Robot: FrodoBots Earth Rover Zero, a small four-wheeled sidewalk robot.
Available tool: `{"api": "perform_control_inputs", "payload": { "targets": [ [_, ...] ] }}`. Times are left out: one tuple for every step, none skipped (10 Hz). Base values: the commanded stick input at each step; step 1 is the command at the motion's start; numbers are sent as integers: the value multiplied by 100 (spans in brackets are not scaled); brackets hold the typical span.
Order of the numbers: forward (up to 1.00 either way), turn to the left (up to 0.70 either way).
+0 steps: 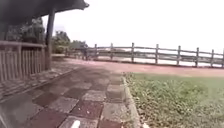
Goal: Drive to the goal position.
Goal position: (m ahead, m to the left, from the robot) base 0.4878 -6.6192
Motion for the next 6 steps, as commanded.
{"api": "perform_control_inputs", "payload": {
  "targets": [
    [70, 0],
    [70, 0],
    [70, 0],
    [70, 0],
    [70, 0],
    [70, 0]
  ]
}}
